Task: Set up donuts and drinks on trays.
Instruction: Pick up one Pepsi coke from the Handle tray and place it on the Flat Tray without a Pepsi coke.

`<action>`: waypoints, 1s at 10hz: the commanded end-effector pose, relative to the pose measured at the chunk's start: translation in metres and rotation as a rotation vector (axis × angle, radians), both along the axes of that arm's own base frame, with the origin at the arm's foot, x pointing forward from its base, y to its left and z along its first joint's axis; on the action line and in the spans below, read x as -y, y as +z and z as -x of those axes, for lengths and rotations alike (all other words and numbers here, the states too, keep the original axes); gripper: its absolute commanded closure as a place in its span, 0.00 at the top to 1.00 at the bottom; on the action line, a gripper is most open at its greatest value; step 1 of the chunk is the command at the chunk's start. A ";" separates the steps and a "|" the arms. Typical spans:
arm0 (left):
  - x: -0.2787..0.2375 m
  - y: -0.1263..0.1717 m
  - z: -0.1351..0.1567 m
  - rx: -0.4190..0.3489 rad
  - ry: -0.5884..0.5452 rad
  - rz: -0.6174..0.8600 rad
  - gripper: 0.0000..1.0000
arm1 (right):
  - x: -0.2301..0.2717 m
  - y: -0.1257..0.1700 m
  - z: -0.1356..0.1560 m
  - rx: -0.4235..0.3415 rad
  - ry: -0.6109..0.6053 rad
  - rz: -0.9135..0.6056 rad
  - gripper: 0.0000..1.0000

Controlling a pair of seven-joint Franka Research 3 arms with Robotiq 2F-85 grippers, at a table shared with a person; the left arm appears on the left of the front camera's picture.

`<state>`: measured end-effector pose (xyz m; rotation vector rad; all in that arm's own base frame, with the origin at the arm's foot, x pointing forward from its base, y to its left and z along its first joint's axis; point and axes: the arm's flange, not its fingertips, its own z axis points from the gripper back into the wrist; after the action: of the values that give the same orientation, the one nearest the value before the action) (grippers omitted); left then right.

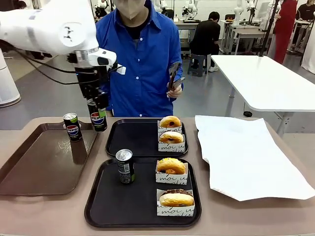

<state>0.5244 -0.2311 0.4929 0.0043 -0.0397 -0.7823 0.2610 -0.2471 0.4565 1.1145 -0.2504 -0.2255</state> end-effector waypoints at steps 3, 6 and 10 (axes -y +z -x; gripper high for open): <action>0.033 -0.018 -0.045 0.067 0.154 0.005 0.59 | 0.001 0.000 0.002 0.007 0.013 0.000 1.00; 0.059 -0.050 -0.063 0.085 0.159 0.012 0.59 | 0.001 0.000 0.002 0.007 0.013 0.000 1.00; 0.069 -0.087 -0.073 0.011 0.132 0.016 0.59 | 0.001 0.000 0.002 0.007 0.013 0.000 1.00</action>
<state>0.5869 -0.3001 0.3985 -0.0091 -0.0483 -0.6533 0.2610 -0.2471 0.4565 1.1146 -0.2503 -0.2255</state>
